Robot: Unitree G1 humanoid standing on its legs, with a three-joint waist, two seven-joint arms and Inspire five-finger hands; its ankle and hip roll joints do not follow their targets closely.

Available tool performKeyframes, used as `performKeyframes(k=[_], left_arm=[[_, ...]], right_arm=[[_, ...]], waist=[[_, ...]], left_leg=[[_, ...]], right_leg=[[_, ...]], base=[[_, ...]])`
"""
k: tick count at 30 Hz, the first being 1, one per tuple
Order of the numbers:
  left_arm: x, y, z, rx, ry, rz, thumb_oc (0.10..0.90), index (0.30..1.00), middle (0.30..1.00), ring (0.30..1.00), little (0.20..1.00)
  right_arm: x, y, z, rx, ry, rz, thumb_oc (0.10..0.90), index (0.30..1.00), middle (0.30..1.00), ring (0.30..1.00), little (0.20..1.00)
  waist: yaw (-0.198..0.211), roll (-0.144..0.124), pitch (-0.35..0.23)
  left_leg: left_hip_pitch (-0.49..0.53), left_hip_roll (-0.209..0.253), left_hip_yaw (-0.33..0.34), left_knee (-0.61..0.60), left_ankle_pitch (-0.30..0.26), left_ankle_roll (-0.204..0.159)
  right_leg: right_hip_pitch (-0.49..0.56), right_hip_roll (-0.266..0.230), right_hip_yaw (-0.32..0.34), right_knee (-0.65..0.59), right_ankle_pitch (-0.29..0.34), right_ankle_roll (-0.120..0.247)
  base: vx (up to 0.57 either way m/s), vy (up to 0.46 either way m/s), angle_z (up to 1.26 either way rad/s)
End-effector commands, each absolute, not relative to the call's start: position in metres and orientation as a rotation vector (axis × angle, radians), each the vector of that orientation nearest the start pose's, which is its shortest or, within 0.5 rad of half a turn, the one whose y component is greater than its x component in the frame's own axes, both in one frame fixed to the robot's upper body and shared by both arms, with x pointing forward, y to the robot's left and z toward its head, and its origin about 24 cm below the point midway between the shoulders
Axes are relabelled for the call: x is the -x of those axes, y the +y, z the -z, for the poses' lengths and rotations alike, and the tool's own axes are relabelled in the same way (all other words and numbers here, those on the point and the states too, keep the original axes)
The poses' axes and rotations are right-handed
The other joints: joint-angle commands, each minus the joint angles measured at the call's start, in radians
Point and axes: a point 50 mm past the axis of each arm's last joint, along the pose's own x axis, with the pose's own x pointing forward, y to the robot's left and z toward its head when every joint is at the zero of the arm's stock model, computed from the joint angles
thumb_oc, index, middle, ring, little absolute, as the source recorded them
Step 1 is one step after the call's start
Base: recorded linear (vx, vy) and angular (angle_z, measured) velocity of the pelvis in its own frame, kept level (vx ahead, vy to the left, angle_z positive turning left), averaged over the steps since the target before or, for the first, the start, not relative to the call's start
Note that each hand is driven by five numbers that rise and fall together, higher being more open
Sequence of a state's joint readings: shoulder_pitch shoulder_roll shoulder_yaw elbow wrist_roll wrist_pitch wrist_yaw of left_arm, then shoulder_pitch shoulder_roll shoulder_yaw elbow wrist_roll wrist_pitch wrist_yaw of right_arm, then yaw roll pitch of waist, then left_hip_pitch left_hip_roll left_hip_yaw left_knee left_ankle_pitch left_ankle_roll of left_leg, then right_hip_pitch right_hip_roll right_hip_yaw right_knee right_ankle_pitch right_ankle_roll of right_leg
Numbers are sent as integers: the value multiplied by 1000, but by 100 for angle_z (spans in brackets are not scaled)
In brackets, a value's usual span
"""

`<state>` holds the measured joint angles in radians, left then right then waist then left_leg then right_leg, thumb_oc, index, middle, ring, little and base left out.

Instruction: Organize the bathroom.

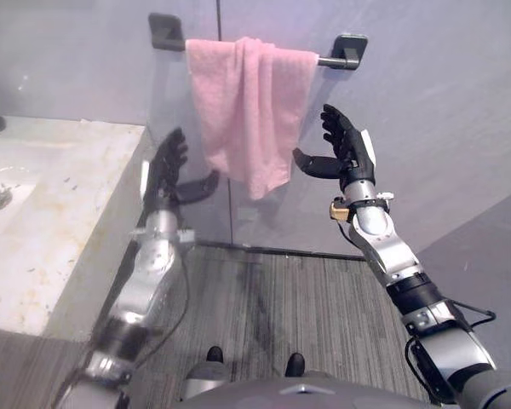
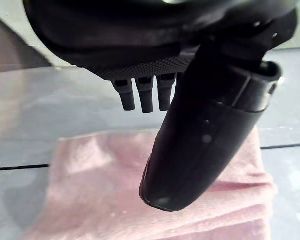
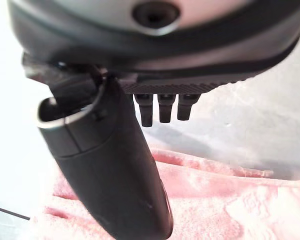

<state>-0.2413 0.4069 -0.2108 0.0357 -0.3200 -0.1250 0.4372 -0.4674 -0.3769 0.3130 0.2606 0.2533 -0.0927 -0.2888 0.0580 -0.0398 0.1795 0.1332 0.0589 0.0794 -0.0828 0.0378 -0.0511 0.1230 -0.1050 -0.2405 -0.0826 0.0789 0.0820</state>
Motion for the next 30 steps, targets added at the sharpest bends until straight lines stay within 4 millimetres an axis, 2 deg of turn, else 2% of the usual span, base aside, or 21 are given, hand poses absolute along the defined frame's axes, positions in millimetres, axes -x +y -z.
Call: performKeyframes(k=[1,9,14,17,21,26,30], left_arm=[[-311,178,-153,-138,-474,-207,800,900,900,900,900],[-341,187,-185,-228,-498,-286,800,900,900,900,900],[-351,203,-189,-183,-465,-426,800,900,900,900,900],[-346,202,-188,-185,-473,-457,800,900,900,900,900],[-335,199,-177,-103,-455,-491,800,900,900,900,900],[-313,182,-163,-63,-436,-422,800,900,900,900,900],[-309,181,-159,-54,-429,-400,800,900,900,900,900]], right_arm=[[-340,-127,-168,142,-453,-108,800,900,900,900,900],[-353,-118,-179,149,-453,-150,800,900,900,900,900],[-357,-113,-186,159,-462,-146,800,900,900,900,900],[-357,-114,-185,170,-458,-142,800,900,900,900,900],[-354,-119,-176,172,-437,-127,800,900,900,900,900],[-350,-127,-170,178,-435,-102,800,900,900,900,900],[-354,-130,-173,165,-431,-89,800,900,900,900,900]], waist=[[-35,-1,-127],[-63,12,-140],[-68,16,-145],[-63,14,-142],[-53,6,-137],[-28,-3,-124],[-15,-8,-121]], left_leg=[[19,-22,43,29,-51,12],[29,-26,67,18,-52,10],[27,-29,79,28,-55,7],[23,-32,75,35,-59,8],[15,-34,68,53,-64,8],[11,-32,50,70,-70,9],[10,-31,44,77,-71,6]], right_leg=[[-19,37,42,-5,-17,-17],[-18,43,50,-5,-24,-16],[-15,42,47,-5,-27,-15],[-14,42,47,-5,-30,-18],[-7,39,43,-5,-35,-22],[9,39,32,-5,-39,-26],[16,40,26,-5,-41,-30]], base=[[85,50,-7],[67,29,-9],[36,3,0],[0,0,0],[0,-10,0],[13,-45,2],[36,-35,4]])
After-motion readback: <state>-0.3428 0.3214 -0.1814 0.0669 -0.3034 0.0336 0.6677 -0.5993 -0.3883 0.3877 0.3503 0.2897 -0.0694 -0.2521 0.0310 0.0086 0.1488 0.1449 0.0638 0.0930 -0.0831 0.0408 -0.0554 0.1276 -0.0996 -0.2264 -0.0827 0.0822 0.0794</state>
